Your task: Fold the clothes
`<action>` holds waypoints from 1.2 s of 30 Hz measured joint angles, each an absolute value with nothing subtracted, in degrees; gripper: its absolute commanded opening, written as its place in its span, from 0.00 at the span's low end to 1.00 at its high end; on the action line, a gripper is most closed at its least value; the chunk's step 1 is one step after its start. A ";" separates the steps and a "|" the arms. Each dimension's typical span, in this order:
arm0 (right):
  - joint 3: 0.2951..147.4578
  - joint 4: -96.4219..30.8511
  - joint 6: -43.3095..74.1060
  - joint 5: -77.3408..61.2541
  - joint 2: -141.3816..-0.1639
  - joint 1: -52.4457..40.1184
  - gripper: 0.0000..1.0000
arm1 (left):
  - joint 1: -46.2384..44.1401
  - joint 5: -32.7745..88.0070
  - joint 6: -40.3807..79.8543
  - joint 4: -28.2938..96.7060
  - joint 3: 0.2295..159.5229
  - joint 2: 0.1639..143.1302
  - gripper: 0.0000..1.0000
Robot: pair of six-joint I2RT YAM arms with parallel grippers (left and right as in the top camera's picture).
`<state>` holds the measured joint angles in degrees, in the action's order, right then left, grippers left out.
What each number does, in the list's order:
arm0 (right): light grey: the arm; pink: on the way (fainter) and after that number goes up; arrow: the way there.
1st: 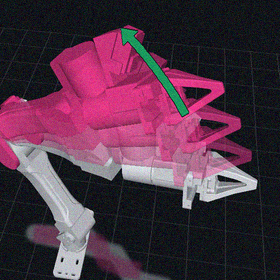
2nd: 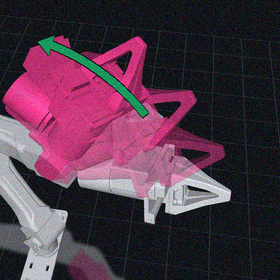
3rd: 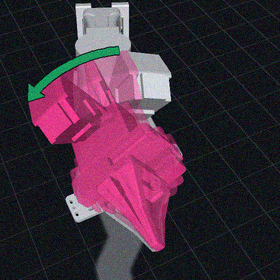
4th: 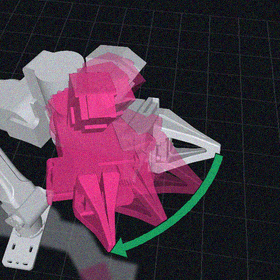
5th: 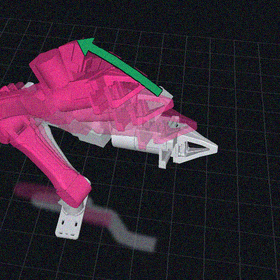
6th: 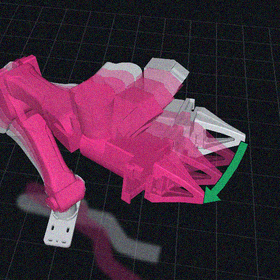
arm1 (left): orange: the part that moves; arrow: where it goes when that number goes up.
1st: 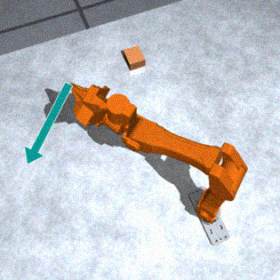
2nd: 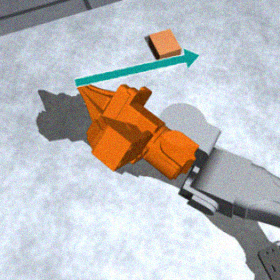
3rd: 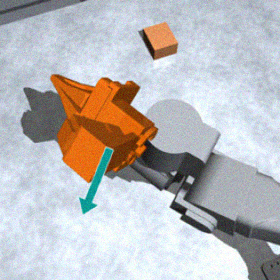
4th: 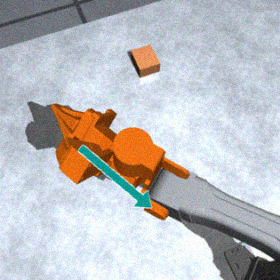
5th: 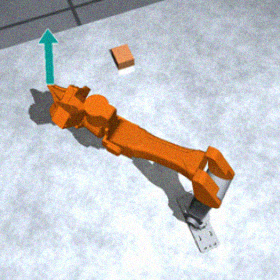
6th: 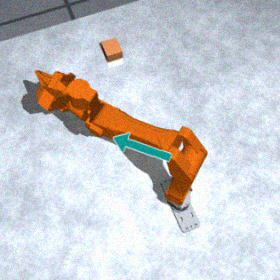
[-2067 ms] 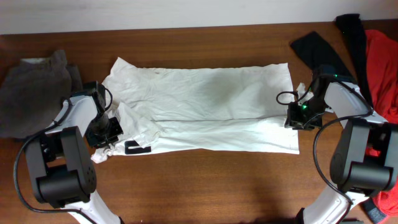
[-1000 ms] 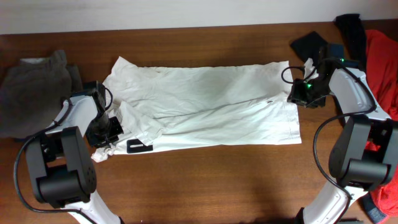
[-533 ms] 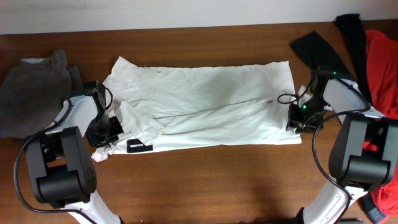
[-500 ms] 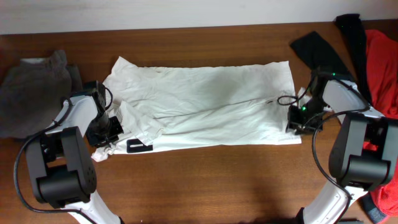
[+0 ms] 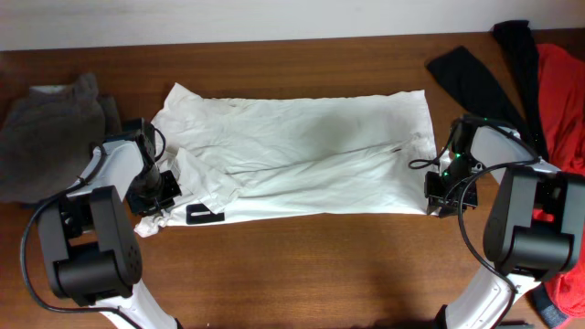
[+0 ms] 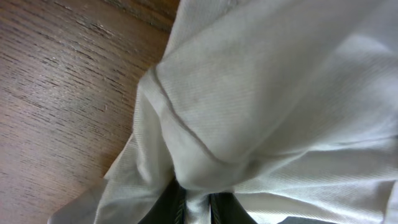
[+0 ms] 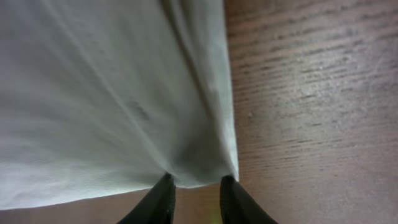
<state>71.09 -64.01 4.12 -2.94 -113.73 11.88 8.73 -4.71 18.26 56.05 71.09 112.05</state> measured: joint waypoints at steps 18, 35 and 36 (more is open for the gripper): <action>70.94 -61.76 5.32 -4.60 -113.19 11.94 0.04 | 8.73 -4.69 18.26 56.82 71.09 112.05 0.15; 62.17 -70.04 11.75 2.68 -112.16 11.90 0.04 | 8.69 -7.05 18.44 65.93 71.02 112.07 0.00; 60.69 -69.36 12.16 2.79 -111.07 11.90 0.04 | 8.69 -7.14 18.44 66.24 71.02 112.07 0.00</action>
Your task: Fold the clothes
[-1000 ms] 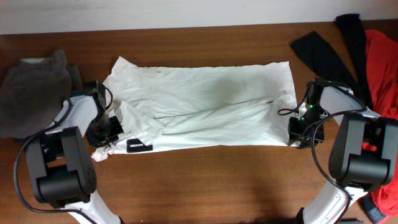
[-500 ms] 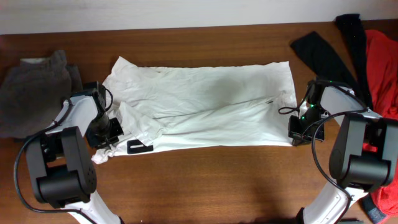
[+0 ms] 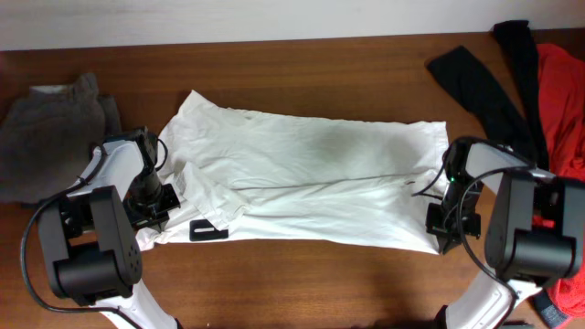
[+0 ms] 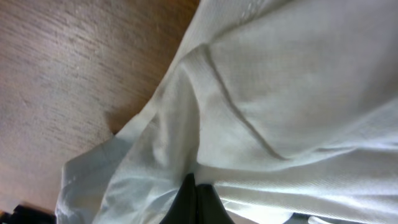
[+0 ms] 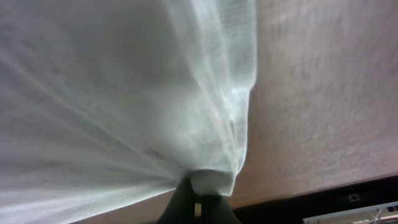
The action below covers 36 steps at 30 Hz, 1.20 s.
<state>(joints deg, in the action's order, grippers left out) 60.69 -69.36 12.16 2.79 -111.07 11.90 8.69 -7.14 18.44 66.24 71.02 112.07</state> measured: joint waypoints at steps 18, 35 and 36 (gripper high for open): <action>54.74 -66.63 16.51 2.79 -82.76 11.90 0.40 | 8.71 -8.43 18.50 69.69 70.76 99.59 0.61; 64.03 -62.30 10.13 -6.24 -79.94 11.90 0.60 | 7.14 6.55 13.76 52.34 70.94 93.10 0.70; 65.19 -62.28 9.43 -6.85 -79.94 11.90 0.63 | 6.50 7.20 13.15 51.55 71.05 93.10 0.70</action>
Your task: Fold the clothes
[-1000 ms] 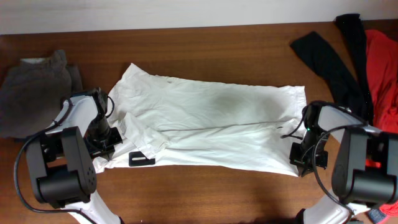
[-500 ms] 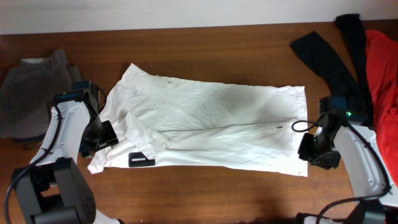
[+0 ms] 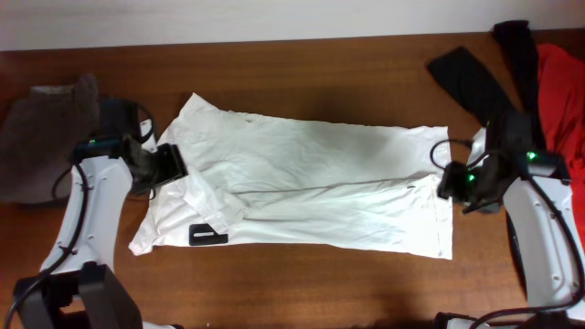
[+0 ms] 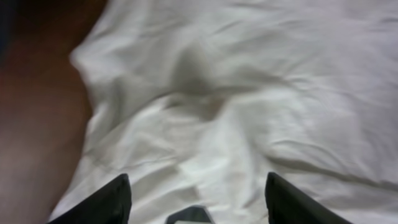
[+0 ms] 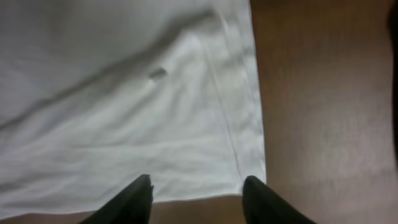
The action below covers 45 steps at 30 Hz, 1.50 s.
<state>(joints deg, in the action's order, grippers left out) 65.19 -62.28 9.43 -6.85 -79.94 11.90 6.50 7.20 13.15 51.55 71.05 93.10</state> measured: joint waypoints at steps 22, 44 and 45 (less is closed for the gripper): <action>67.51 -62.46 6.20 -9.21 -83.26 11.90 0.64 | -0.89 12.91 8.58 53.98 66.19 101.30 0.38; 67.57 -51.94 5.98 -9.39 -95.70 11.90 0.67 | -1.10 13.54 8.60 51.77 66.76 109.40 0.38; 67.59 -51.42 6.02 -9.39 -96.33 11.90 0.67 | -1.10 13.54 8.58 51.75 66.76 109.40 0.38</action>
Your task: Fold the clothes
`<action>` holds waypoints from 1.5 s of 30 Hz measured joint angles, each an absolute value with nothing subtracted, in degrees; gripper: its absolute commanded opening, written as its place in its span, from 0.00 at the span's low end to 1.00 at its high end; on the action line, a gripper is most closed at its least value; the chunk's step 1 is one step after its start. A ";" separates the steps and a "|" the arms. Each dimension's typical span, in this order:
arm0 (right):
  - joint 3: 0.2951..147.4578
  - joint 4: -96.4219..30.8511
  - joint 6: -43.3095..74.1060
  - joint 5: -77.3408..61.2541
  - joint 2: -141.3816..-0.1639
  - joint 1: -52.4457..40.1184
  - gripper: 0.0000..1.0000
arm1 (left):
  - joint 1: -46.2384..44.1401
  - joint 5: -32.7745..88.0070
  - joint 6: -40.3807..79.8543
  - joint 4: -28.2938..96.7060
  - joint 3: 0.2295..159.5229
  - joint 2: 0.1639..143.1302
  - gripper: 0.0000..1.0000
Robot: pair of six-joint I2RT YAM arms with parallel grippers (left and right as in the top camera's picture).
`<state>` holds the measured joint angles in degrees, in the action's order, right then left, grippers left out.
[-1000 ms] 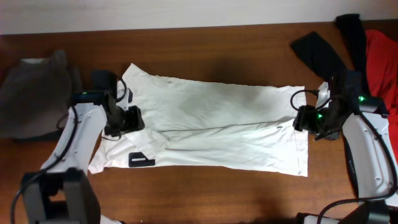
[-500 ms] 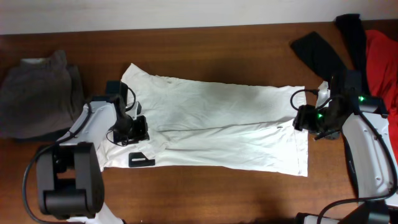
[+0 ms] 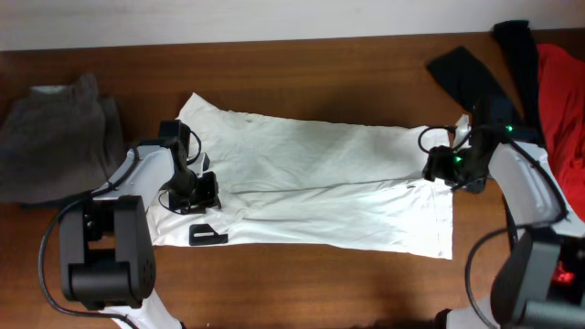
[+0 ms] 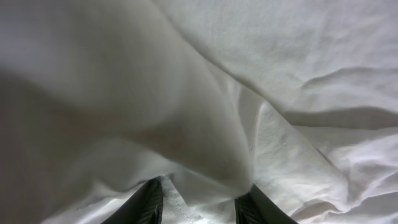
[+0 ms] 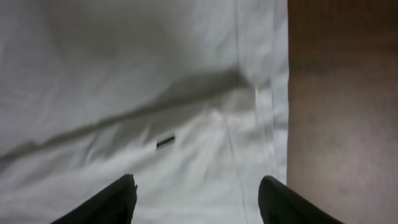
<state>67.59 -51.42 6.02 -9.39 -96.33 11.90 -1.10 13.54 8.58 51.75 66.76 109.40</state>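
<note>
A white garment (image 3: pixel 311 183) lies spread flat across the middle of the table, its long side running left to right. My left gripper (image 3: pixel 189 190) is down on its left part, near a folded-over flap. In the left wrist view that gripper (image 4: pixel 202 205) is open, with a bulging fold of the white cloth (image 4: pixel 186 124) between its fingers. My right gripper (image 3: pixel 437 168) hangs over the garment's right hem. The right wrist view shows it (image 5: pixel 199 202) wide open above flat cloth and the hem's seam (image 5: pixel 267 112).
A grey garment (image 3: pixel 55 132) lies bunched at the far left. Black cloth (image 3: pixel 475 78) and red cloth (image 3: pixel 559 100) are piled at the right back. A small black tag (image 3: pixel 207 235) sits on the white garment's front left. Bare wood table (image 3: pixel 302 292) runs along the front.
My left gripper has moved right and toward the front onto the left flap, its fingers now closer together around a fold. My right gripper has shifted slightly left and back over the right hem.
Both grippers were first shut on the garment's left and right ends. Then they held it, shifted nearer the table's front and pulled straight. After that both were open and raised, the garment lying flat. Now both are low over its ends again.
</note>
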 measured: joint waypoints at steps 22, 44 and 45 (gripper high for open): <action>67.61 -45.63 7.70 -7.40 -105.06 11.90 0.60 | -1.10 13.58 8.60 51.57 66.76 109.40 0.38; 71.44 -59.44 8.60 -5.13 -105.34 11.90 0.04 | -1.10 13.58 8.60 51.57 66.76 109.43 0.38; 72.71 -62.15 8.58 -4.78 -104.49 11.90 0.04 | -1.10 13.58 8.60 51.57 66.76 109.43 0.38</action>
